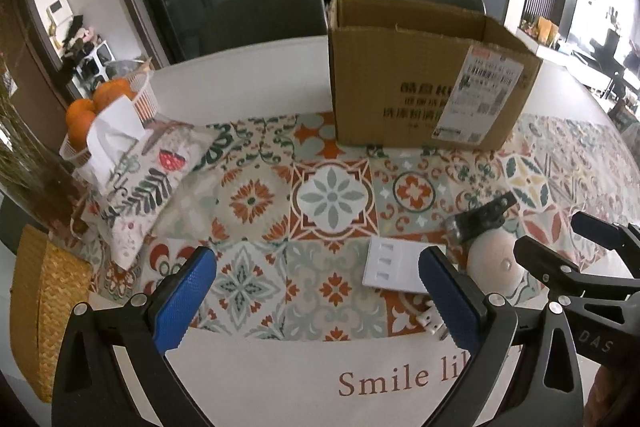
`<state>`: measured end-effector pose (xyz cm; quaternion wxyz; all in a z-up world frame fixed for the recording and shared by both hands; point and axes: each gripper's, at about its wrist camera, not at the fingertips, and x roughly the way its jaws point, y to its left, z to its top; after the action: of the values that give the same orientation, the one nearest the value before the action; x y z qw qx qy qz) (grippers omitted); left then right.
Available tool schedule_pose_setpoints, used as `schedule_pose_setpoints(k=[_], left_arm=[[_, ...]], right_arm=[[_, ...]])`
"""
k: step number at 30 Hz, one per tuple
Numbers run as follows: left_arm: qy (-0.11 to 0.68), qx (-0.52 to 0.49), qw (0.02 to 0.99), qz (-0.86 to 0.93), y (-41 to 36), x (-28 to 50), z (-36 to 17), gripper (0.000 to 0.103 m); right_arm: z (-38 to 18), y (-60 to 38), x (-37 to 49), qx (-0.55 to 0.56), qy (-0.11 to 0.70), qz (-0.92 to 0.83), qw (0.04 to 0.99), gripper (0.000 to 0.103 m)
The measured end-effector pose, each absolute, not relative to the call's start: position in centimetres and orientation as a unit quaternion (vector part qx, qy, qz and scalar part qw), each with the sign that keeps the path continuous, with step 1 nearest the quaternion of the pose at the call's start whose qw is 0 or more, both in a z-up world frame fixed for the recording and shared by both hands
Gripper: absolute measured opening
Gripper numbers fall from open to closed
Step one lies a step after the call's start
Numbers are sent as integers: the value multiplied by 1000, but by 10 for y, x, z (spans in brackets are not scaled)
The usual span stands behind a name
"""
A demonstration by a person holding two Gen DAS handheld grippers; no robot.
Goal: Organize rigid objects
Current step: 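Withdraw both tools from the box toward the remaining items, then grasp the pink-white round lamp with the right tool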
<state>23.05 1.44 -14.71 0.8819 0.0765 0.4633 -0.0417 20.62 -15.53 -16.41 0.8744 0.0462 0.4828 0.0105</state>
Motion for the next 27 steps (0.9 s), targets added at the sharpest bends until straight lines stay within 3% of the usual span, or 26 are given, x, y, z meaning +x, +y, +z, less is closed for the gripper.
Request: schedule_pose_setpoints(k=[27], left_arm=[[509, 101, 854, -44, 16, 246, -203, 103]], right_arm=[[-241, -158, 229, 64, 542, -6, 838, 82]])
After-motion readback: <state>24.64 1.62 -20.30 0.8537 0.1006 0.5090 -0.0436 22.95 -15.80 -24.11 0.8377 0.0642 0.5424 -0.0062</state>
